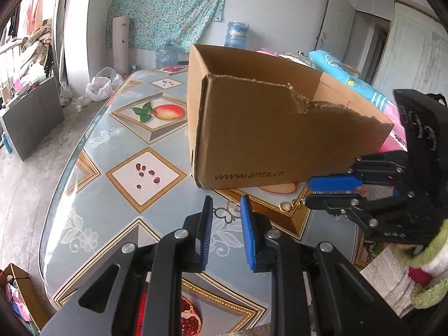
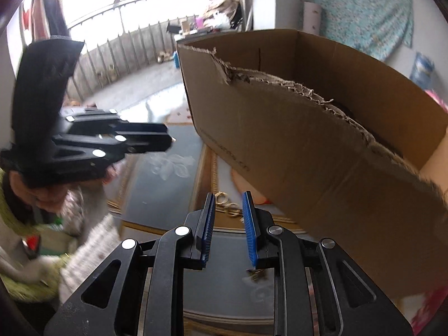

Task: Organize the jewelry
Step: 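Reach the right tool toward the gold ring while the left tool hovers nearby, then close the right tool on the small gold ring and lift it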

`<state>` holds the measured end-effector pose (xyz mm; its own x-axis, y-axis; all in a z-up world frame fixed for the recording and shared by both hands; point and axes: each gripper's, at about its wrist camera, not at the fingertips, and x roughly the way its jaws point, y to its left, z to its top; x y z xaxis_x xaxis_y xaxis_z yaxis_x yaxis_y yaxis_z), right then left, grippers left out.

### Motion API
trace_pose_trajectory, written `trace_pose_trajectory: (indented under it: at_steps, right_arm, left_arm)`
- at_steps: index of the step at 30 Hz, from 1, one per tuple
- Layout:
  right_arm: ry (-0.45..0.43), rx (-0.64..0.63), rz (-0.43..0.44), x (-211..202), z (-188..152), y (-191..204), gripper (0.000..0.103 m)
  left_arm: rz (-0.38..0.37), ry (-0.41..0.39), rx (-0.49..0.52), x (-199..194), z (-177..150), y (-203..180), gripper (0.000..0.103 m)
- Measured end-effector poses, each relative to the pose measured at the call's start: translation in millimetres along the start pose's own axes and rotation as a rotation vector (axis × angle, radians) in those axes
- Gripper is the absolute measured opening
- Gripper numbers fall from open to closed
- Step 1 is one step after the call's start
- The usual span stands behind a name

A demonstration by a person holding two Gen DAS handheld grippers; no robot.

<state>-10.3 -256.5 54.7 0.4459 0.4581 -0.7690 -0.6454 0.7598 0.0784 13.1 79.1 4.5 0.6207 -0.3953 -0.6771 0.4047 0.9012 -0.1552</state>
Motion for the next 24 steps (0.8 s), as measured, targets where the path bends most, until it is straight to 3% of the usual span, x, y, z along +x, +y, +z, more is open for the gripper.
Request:
trace_pose_trajectory:
  at_steps: [10,18,24]
  right_arm:
    - [0.056,-0.016,0.016,18.6,7.7,-1.9,0.021]
    - [0.060,-0.012,-0.004,18.1,10.1,4.1,0.011]
    - [0.058,0.006,0.006,16.4,7.6,1.5,0.010]
  left_arm:
    - [-0.008,0.001,-0.014,0.6,-3.4,4.2,0.019]
    - [-0.003,-0.004,-0.011,-0.5,-4.6,4.7,0.019]
    - [-0.004,-0.008,-0.010,-1.9,-3.7,5.4,0.019]
